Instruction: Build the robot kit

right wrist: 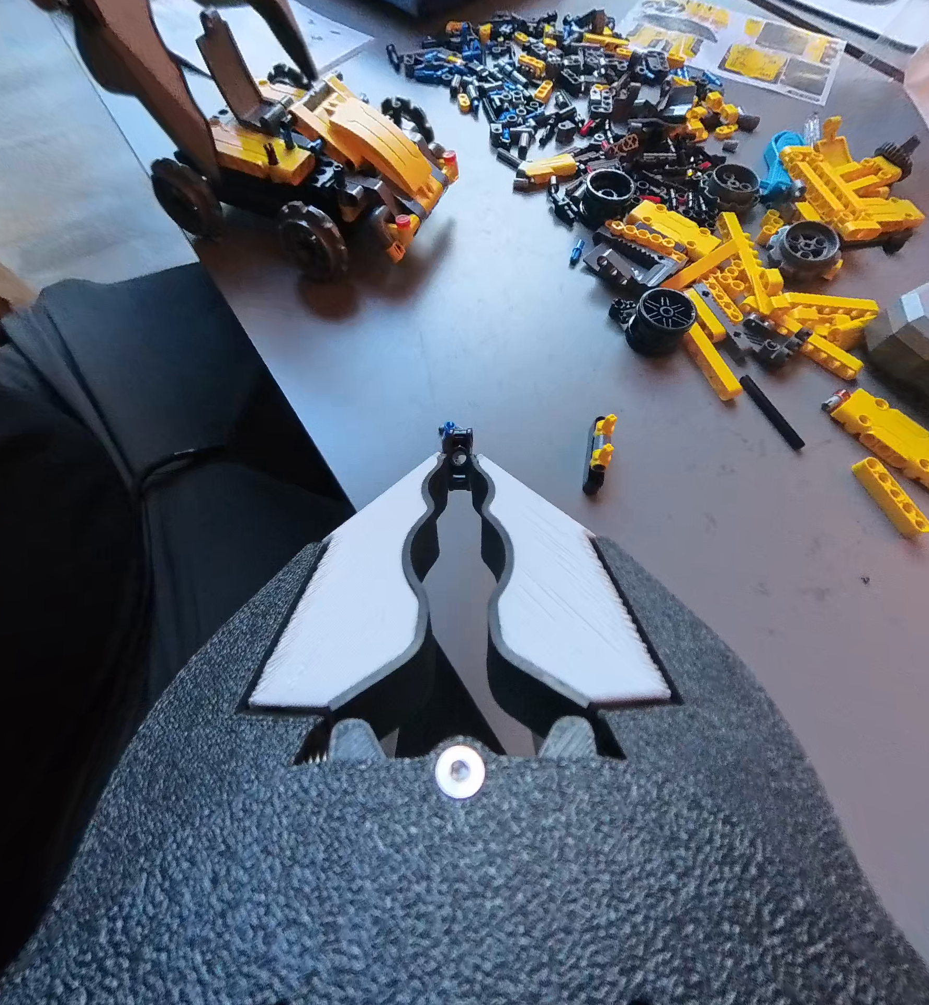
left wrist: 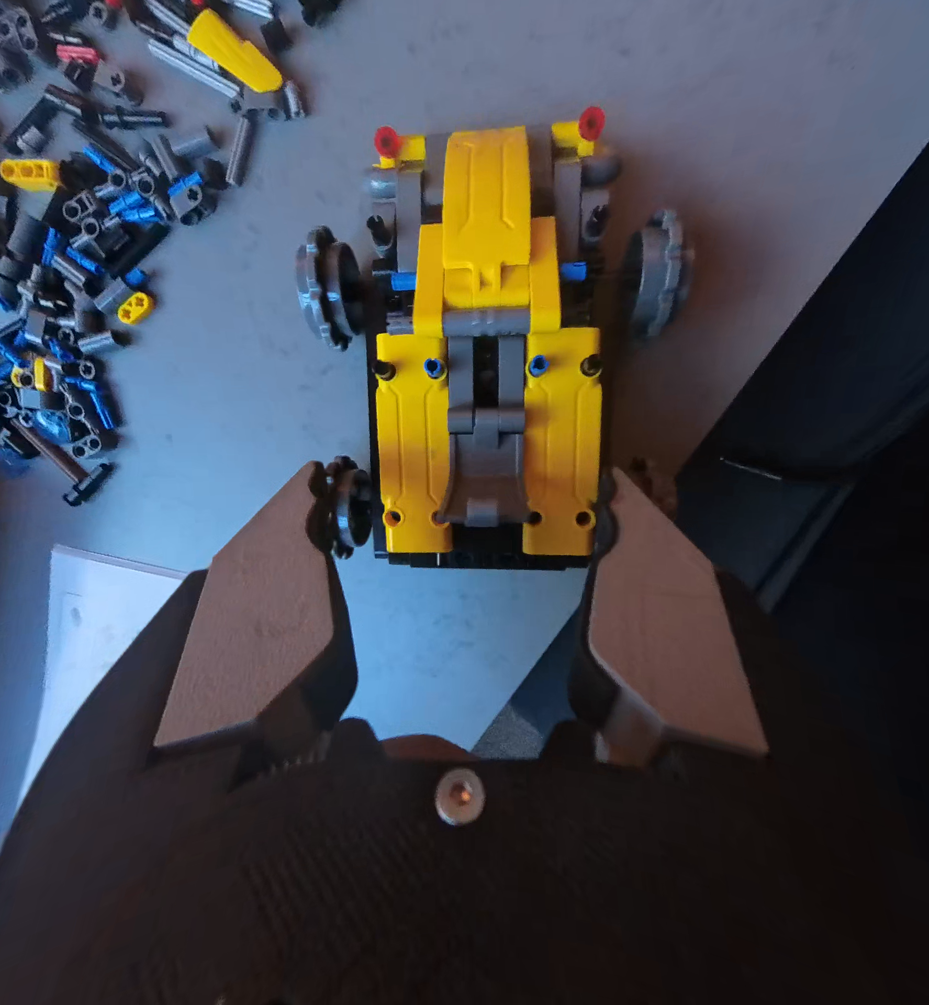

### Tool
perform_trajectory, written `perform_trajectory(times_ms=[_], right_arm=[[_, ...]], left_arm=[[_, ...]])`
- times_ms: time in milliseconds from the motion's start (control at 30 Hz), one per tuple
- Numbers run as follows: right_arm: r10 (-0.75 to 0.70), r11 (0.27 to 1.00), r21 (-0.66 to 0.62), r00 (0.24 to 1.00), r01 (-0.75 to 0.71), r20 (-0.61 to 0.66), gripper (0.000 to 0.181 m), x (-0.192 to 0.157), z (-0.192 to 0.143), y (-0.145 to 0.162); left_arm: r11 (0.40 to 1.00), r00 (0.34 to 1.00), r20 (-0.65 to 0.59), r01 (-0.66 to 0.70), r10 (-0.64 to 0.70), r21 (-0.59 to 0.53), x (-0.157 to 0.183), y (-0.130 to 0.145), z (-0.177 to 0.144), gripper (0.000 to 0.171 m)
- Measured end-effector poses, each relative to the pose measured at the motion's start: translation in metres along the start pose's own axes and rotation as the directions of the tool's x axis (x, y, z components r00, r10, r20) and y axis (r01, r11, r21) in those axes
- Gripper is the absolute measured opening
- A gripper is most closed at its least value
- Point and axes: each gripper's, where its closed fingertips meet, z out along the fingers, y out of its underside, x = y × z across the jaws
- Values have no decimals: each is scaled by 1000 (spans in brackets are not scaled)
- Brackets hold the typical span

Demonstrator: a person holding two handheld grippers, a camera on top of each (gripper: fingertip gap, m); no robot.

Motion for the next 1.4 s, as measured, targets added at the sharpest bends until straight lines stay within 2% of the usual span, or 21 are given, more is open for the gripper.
perform_trajectory(times_ms=[67,167,400,467,533,633,800,900,1000,1100,1200,1267,1400], right_arm=[[4,1000,6,1000,-4,-2,6,0,-2,-1],[13,1000,14,1000,-13,-1,6,1,-3,-1],[19,1000,23,1000,-19,2,6,1,-6,0],[23,999,25,1000,-23,7,6,1,-6,0],[25,999,23,1000,-25,10,7,0,-5,1],[24,1000,19,1000,-24,18,7,-1,-4,2],[22,1000,9,999,-22,27,7,-3,0,4],[20,1000,-2,1000,-20,22,7,-2,1,7],[38,999,-4,999,-38,21,7,2,0,9],[66,998,3,997,-66,31,6,6,1,9],[96,995,16,994,-97,50,6,9,3,8],[120,992,21,991,-122,64,6,10,5,8],[125,992,16,990,-126,60,7,9,5,11]], left_arm=[[999,999,-2,-40,40,-10,3,-5,1,89],[995,996,19,-91,92,-32,1,-13,2,92],[986,985,-137,-123,106,-116,10,-12,11,84],[982,982,-143,-139,120,-128,9,-14,12,84],[978,981,-133,-157,139,-136,5,-16,13,82],[971,983,-66,-182,173,-158,-19,-17,12,80],[977,991,-22,-132,130,-166,-60,-20,16,80],[977,989,-2,-144,146,-159,-63,-21,12,78],[982,985,46,-161,166,-95,-58,-32,-2,77],[986,985,44,-166,165,16,-35,-55,-19,79],[962,973,-100,-185,208,200,26,-93,-20,65],[939,940,-182,-240,288,248,68,-108,3,55],[916,888,-276,-296,368,272,111,-129,52,58]])
